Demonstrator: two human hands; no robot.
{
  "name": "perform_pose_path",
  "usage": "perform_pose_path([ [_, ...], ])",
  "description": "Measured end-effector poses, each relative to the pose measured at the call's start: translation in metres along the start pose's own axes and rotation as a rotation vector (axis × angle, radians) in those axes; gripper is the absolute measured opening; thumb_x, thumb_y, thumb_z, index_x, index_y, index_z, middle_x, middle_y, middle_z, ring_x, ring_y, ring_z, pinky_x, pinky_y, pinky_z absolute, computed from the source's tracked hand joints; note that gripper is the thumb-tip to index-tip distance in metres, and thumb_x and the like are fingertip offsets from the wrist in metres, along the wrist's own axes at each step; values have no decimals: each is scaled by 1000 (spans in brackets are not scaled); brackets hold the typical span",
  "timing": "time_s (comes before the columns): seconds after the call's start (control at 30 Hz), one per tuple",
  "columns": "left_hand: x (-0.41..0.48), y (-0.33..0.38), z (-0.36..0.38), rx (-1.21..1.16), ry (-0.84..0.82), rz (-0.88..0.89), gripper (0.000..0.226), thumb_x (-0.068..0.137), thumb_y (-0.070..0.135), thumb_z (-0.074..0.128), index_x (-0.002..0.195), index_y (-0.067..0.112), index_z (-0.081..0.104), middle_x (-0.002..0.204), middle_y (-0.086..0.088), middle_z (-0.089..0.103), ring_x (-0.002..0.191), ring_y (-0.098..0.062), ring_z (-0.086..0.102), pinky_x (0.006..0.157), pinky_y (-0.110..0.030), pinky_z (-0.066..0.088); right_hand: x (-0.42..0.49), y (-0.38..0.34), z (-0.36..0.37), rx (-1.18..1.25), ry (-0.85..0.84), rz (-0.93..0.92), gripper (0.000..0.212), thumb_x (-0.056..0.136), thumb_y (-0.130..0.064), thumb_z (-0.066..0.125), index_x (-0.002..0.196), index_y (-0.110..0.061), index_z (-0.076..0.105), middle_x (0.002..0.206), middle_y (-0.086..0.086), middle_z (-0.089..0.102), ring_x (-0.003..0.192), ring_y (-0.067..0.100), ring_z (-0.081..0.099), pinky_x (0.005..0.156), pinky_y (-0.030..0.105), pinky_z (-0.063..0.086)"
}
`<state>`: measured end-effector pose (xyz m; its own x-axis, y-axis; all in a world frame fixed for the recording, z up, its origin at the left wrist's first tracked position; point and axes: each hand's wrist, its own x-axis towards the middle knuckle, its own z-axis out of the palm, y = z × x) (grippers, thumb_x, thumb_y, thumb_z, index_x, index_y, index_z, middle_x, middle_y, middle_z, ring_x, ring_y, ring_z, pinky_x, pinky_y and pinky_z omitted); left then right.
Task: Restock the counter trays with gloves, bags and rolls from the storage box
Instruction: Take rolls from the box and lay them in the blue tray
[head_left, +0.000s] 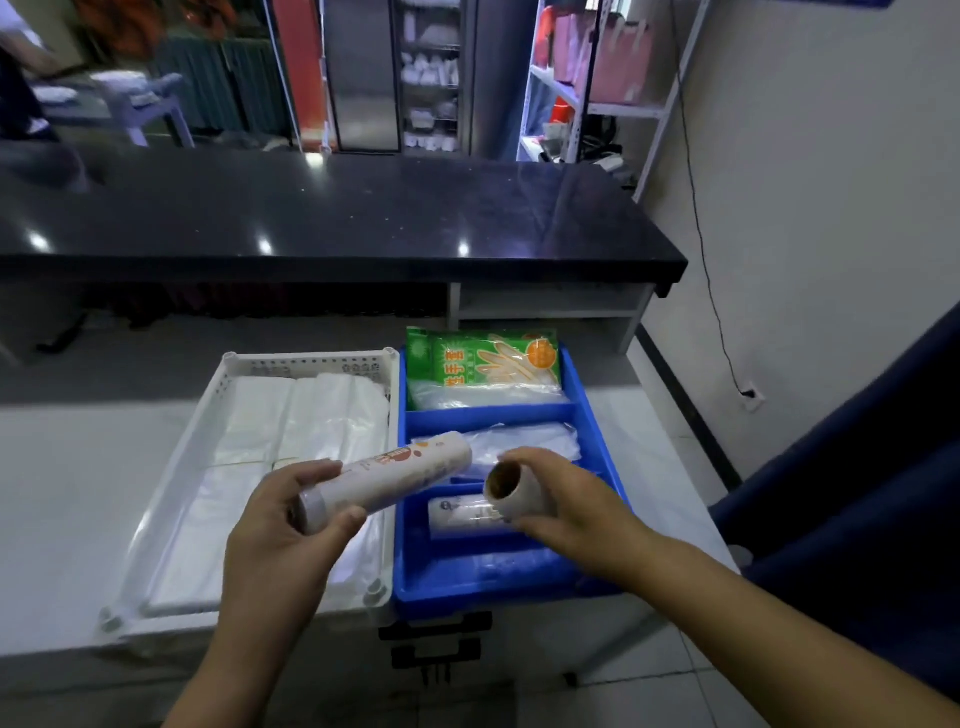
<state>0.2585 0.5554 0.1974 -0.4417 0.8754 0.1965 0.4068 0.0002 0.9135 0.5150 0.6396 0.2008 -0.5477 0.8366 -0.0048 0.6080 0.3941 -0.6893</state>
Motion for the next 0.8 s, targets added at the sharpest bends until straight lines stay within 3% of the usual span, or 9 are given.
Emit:
perform_pose_path([
  [0.17, -1, 4, 32, -66, -198, 53, 45, 68, -1, 77, 90, 35, 61, 97, 7, 66, 82, 7, 59, 62, -2, 44, -14, -3, -40, 316, 376, 17, 70, 79, -9, 71, 124, -52, 37, 115, -34, 54, 111, -4, 54, 85, 9, 48],
  [0.33, -2, -3, 66, -9, -346, 93, 43, 67, 1, 74, 89, 36, 60, 99, 11, 64, 89, 9, 56, 66, 0, 41, -23, -5, -66, 197, 579, 3, 72, 78, -18, 73, 129, -49, 32, 109, -46, 48, 110, -12, 50, 83, 0, 42],
  [0.4, -2, -9, 76, 44, -442, 78, 45, 67, 6, 72, 92, 39, 56, 103, 14, 61, 93, 11, 55, 66, 3, 40, -28, -5, -69, 160, 620, 3, 72, 78, -20, 73, 128, -51, 32, 110, -48, 46, 110, -15, 48, 79, -3, 41],
  [0.5, -1, -20, 86, 199, -613, 114, 50, 68, 14, 67, 108, 40, 49, 113, 14, 57, 94, 1, 56, 68, -1, 41, -34, -4, -67, 155, 646, 25, 70, 79, -22, 72, 125, -55, 32, 111, -47, 46, 111, -16, 46, 76, -4, 40],
  [0.6, 7, -28, 91, 476, -685, 237, 54, 73, 23, 63, 125, 28, 49, 122, 9, 54, 105, -6, 52, 84, -15, 43, -37, -2, -61, 148, 629, 66, 70, 78, -26, 72, 126, -57, 31, 112, -43, 47, 111, -13, 49, 76, 0, 45],
  [0.73, 13, -24, 97, 691, -719, 321, 45, 79, 29, 62, 123, 30, 52, 123, 8, 55, 110, -11, 51, 87, -23, 43, -33, -4, -54, 144, 611, 87, 74, 78, -25, 72, 134, -48, 29, 114, -43, 44, 109, -9, 51, 87, 16, 47],
  [0.8, 16, -24, 99, 730, -749, 345, 40, 80, 33, 62, 119, 32, 55, 120, 10, 56, 109, -11, 49, 86, -24, 43, -29, -7, -51, 145, 596, 79, 75, 78, -24, 72, 134, -47, 28, 112, -46, 43, 107, -12, 50, 87, 16, 46],
])
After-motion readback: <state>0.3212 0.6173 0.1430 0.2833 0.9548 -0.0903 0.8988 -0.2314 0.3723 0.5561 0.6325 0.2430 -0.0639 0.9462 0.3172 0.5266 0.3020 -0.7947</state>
